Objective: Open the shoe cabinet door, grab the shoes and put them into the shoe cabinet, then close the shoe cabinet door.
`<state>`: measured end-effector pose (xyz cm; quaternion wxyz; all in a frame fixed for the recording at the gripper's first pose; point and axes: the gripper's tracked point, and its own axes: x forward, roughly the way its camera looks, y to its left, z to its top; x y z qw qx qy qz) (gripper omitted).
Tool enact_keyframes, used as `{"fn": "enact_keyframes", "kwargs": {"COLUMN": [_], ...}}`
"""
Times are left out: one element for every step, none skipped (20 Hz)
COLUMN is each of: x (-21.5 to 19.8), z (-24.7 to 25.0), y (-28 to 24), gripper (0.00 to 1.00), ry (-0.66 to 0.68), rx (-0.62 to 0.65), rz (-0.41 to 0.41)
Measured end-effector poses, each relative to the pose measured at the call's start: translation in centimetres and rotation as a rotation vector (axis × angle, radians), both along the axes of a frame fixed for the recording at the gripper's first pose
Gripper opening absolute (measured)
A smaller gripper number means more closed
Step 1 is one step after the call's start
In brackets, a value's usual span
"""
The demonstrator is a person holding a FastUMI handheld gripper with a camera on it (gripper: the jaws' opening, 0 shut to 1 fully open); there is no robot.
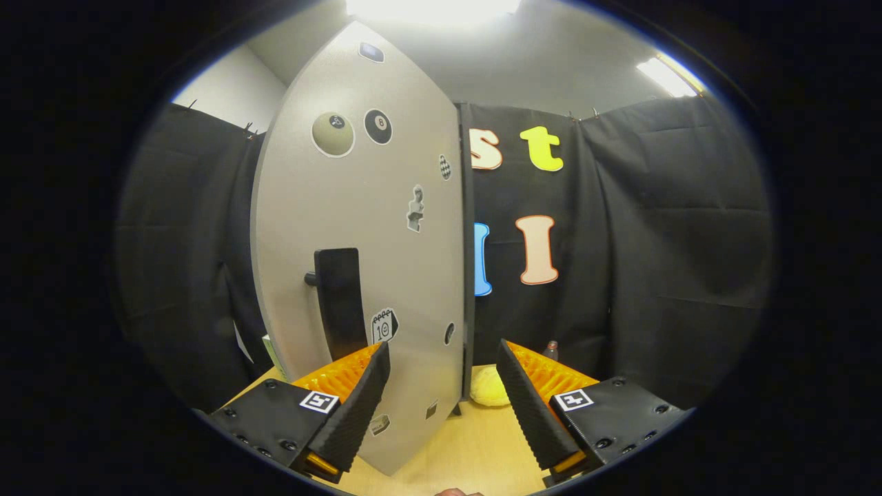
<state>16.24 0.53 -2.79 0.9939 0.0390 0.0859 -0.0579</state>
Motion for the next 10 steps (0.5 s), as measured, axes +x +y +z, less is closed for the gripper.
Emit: {"fn": "enact_keyframes", "kwargs": {"x": [0.7, 1.3, 1.8, 2.2, 2.7, 3.1, 3.4, 3.4, 3.3, 3.4], "z": [0.0, 0.1, 0.2, 0.7, 1.0, 1.2, 1.2, 1.2, 1.2, 1.2], "y": [1.2, 2.4, 3.4, 4.0, 4.9, 5.8, 6.4, 6.4, 6.4, 6.5], "gripper": [0.98, 0.98, 0.98, 0.98, 0.98, 0.98, 0.98, 0.98, 0.98, 0.98], "ry": [0.001, 0.001, -0.003, -0.017, -0.027, -0.029, -0.025, -0.023, -0.022, -0.022], "rx": [-0.005, -0.011, -0.018, -0.020, -0.017, -0.014, -0.010, -0.005, -0.002, -0.003], "rz": [0.019, 0.041, 0.053, 0.057, 0.067, 0.080, 0.091, 0.102, 0.111, 0.120]}}
